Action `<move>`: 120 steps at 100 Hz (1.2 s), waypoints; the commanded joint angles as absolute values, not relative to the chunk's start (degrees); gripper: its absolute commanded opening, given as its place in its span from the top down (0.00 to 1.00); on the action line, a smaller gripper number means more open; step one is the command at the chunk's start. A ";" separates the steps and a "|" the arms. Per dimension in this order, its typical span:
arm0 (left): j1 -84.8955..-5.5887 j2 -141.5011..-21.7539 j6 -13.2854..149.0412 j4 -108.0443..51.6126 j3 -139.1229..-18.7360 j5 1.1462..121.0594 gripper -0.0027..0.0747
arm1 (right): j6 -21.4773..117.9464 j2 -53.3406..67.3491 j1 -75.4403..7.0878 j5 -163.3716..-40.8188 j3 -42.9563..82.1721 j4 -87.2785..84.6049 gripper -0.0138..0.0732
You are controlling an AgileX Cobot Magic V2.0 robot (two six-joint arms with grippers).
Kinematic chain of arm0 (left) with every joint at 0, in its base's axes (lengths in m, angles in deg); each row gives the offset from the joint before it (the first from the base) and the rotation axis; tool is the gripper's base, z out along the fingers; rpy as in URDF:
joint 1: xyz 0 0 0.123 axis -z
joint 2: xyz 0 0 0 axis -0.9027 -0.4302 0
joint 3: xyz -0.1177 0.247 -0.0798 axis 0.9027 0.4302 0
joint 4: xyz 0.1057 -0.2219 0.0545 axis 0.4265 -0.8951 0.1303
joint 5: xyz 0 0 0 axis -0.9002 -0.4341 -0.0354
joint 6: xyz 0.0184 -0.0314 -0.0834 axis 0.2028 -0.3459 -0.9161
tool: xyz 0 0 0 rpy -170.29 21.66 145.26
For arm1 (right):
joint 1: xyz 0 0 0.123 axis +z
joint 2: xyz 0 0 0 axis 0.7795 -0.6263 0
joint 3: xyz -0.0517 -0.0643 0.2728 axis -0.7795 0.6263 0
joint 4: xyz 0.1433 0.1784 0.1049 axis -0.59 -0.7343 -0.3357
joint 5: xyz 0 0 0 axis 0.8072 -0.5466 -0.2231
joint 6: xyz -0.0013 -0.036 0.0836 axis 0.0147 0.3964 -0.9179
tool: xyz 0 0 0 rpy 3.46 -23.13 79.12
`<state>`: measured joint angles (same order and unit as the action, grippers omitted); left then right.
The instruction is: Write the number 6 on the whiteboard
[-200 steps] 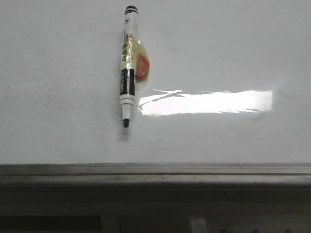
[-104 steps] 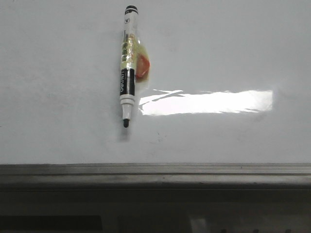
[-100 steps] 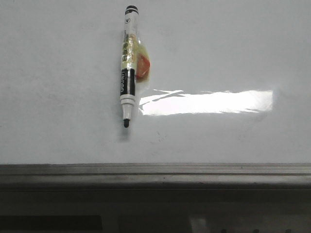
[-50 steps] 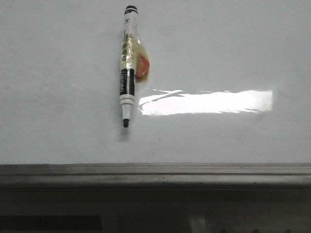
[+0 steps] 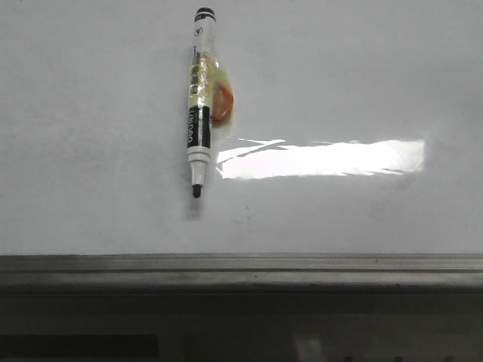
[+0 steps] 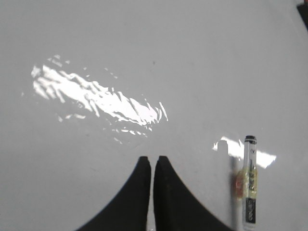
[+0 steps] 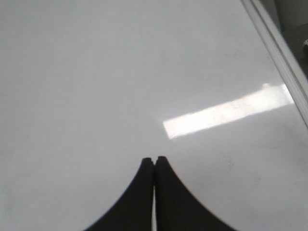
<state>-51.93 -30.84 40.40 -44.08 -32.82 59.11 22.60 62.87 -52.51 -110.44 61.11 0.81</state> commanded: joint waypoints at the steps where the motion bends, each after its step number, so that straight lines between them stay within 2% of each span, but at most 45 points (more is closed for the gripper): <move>1: -52.19 -39.48 41.17 -35.95 -41.47 56.61 0.99 | 28.99 58.11 -50.91 -115.06 54.97 2.59 0.90; 9: -52.19 -47.58 41.72 -32.53 -46.75 53.03 0.98 | 32.53 54.43 -49.62 -120.73 50.85 2.59 0.88; 14: -51.92 -52.51 42.92 -32.42 -49.57 50.85 0.92 | 32.65 52.34 -49.17 -123.67 48.77 2.59 0.84; 19: -51.63 -57.66 44.26 -32.86 -51.98 49.14 0.82 | 32.65 50.45 -49.08 -125.69 47.07 2.59 0.76; 29: -50.55 -65.24 45.67 -35.04 -55.86 47.05 0.52 | 32.65 48.36 -49.08 -126.77 44.74 2.59 0.52; 38: -48.08 -70.65 48.85 -38.58 -58.09 44.90 0.37 | 32.65 47.78 -49.08 -126.51 44.03 2.59 0.35; 43: -45.64 -72.58 51.03 -40.80 -58.81 44.11 0.37 | 32.65 47.75 -49.08 -126.37 44.15 2.59 0.32; 52: -39.22 -76.15 52.01 -44.48 -59.44 45.86 0.42 | 32.65 47.75 -49.08 -126.48 44.15 2.59 0.33; 67: -25.87 -81.20 51.44 -48.00 -59.57 58.25 0.42 | 32.65 47.64 -49.08 -125.97 44.15 2.59 0.33; 81: -17.67 -85.83 49.35 -52.64 -59.57 69.81 0.42 | 32.65 47.64 -49.08 -125.87 44.15 2.59 0.33; 120: -16.01 -95.76 49.35 -57.81 -59.57 74.48 0.44 | 32.65 47.64 -49.08 -125.87 44.15 2.38 0.33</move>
<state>-15.94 -94.72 49.80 -56.95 -58.36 70.41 31.89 48.93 -49.17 -130.23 46.01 2.28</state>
